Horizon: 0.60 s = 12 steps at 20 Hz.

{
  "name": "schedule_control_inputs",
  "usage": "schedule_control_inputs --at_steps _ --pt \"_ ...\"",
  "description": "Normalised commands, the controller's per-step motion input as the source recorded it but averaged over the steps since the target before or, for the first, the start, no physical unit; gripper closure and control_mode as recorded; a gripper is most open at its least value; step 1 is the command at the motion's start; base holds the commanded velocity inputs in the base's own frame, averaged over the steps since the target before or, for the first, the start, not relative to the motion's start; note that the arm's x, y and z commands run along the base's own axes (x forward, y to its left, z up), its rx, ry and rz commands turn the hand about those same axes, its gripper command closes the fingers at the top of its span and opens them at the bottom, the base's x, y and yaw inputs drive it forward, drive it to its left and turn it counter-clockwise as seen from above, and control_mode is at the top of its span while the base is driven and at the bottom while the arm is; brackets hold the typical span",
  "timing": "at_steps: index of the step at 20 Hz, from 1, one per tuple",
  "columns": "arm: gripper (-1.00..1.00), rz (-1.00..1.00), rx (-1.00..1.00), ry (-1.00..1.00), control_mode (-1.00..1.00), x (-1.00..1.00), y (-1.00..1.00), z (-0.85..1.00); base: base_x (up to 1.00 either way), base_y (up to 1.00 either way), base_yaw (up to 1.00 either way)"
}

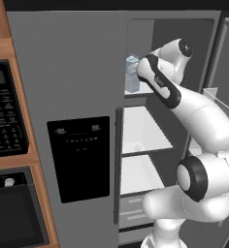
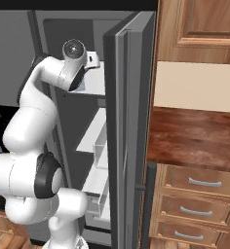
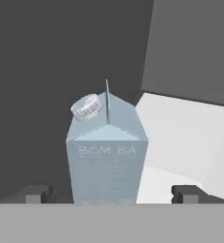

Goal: Take out the milk from the fridge and place it on the tray on the counter. Then take the sugar cube near the tray and place it in the tray.

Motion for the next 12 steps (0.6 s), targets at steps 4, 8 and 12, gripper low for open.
schedule_control_inputs --at_steps 4,8,12 --pt "-1.00 0.06 0.01 0.00 -1.00 0.30 0.01 0.00 0.00 0.00 0.00" --pt "-1.00 0.00 0.00 0.00 -1.00 0.12 0.19 0.00 0.00 0.00 0.00" --pt "-1.00 0.00 0.00 0.00 -1.00 0.27 0.15 0.00 0.00 0.00 0.00"
